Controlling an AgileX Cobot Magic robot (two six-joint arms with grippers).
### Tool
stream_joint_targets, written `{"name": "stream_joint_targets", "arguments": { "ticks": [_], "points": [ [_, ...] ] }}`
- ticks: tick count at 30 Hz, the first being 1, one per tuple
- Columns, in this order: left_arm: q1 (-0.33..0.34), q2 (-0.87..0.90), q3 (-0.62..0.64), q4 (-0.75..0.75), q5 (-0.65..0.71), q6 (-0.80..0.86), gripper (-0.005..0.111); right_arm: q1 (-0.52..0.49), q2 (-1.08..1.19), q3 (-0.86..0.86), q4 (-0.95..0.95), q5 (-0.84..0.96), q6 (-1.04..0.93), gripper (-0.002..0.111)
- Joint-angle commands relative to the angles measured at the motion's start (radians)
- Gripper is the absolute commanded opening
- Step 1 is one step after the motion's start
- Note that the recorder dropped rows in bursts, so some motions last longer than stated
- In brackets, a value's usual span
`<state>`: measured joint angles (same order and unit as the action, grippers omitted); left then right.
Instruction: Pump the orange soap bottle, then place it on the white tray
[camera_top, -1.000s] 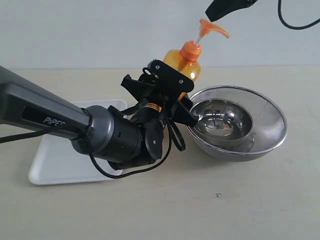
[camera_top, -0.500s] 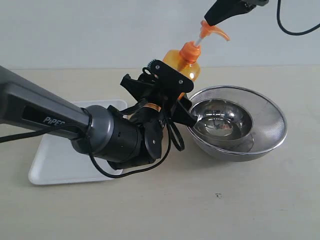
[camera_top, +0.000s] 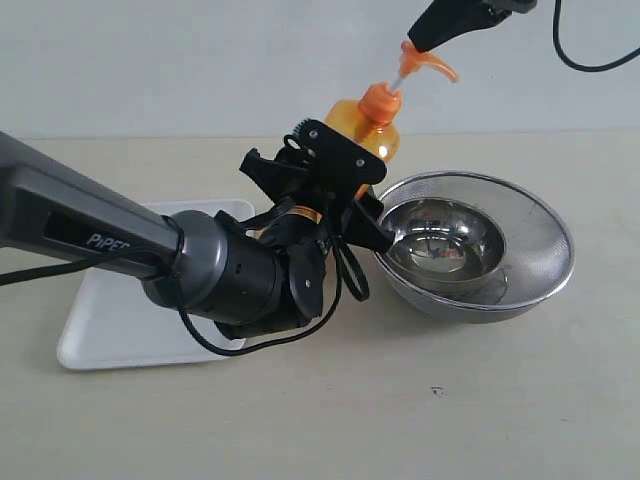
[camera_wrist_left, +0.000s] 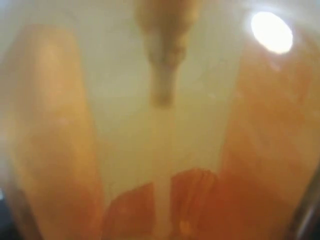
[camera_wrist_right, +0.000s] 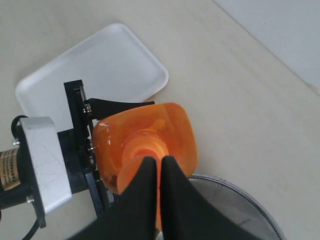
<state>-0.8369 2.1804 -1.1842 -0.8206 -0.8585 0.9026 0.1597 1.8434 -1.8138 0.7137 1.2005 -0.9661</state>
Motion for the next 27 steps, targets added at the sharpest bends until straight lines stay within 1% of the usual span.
{"name": "stream_joint_targets", "arguments": {
  "ticks": [1,20,27],
  "points": [
    [-0.001,-0.012,-0.015,0.036,-0.06,-0.061,0.005,0.002,0.004,0.011,-0.023,0.021,0.0,0.0],
    [-0.001,-0.012,-0.015,0.036,-0.06,-0.125,0.005,0.004,0.004,0.011,-0.023,0.021,0.008,0.0],
    [-0.001,-0.012,-0.015,0.036,-0.06,-0.127,0.005,0.052,0.004,0.011,-0.053,0.021,0.008,0.0]
  ]
}}
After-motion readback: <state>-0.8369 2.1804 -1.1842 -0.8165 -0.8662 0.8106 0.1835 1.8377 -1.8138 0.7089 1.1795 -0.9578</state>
